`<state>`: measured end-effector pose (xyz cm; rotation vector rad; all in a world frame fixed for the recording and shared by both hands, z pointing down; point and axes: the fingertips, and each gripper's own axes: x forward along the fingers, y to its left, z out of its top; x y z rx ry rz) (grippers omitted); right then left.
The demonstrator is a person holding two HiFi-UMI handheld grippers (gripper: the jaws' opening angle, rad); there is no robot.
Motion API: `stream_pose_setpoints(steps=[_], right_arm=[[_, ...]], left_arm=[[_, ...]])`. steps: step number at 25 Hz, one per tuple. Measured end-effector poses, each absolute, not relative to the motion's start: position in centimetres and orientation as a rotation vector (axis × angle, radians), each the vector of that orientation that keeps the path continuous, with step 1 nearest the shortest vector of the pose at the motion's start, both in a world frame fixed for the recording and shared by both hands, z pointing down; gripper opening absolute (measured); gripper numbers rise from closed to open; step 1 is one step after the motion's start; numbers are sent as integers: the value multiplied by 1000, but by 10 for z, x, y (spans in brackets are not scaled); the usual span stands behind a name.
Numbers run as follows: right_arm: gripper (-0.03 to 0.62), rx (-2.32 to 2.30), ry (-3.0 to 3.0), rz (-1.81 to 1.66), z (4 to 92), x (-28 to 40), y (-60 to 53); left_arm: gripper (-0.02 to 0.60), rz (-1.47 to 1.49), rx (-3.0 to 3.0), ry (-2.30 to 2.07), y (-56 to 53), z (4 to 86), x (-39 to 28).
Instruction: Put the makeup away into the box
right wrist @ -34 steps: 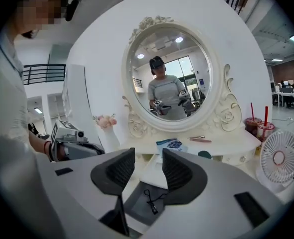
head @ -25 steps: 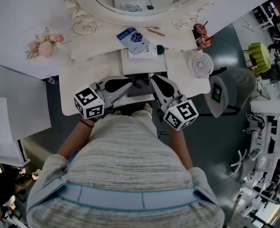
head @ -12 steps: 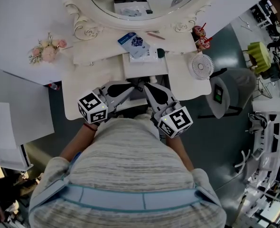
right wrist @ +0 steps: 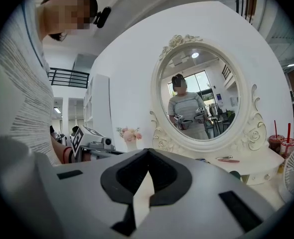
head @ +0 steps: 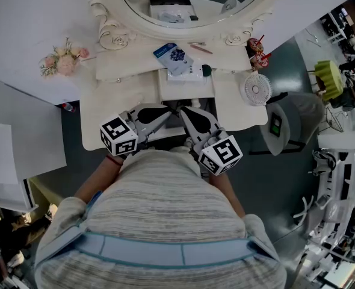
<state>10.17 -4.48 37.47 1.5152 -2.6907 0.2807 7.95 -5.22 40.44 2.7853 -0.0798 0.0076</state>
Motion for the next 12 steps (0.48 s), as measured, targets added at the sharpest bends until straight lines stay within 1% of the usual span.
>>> stream_pose_setpoints(steps=[12], right_arm=[[8, 1527, -2664, 324, 384, 108, -51]], left_arm=[[17, 6, 2771, -73, -58, 409, 86]])
